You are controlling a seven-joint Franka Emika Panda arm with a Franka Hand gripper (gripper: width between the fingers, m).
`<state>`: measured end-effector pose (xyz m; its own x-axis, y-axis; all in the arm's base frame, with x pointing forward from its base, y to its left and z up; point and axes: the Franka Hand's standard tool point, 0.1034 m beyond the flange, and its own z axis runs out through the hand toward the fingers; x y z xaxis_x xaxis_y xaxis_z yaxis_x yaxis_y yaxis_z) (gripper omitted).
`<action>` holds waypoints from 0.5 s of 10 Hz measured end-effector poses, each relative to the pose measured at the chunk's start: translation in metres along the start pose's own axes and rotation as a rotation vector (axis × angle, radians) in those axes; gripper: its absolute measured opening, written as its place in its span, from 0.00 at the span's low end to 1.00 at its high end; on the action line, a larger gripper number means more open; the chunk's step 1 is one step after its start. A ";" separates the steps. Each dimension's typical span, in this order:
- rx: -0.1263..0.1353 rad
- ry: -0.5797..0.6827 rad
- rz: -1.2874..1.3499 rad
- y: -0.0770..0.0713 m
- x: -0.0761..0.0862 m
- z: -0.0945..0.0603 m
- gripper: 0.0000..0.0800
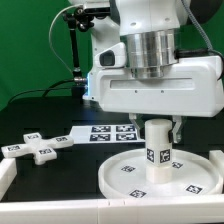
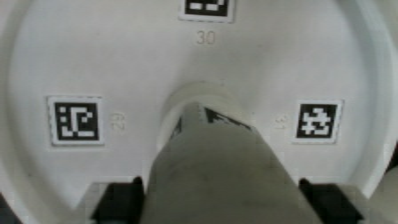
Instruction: Assemble round table
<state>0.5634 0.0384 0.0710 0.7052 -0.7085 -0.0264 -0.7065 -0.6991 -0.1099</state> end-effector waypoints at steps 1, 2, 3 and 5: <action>0.004 -0.014 0.105 0.000 0.000 0.000 0.52; 0.002 -0.032 0.166 0.000 -0.001 0.000 0.52; 0.004 -0.038 0.197 0.000 0.000 0.000 0.52; 0.004 -0.039 0.193 0.000 -0.001 0.000 0.60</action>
Offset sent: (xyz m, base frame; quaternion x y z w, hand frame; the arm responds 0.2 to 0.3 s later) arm 0.0000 0.0000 0.0000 0.0000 0.0000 0.1296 0.9916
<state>0.5628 0.0387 0.0707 0.5585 -0.8250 -0.0862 -0.8286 -0.5502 -0.1030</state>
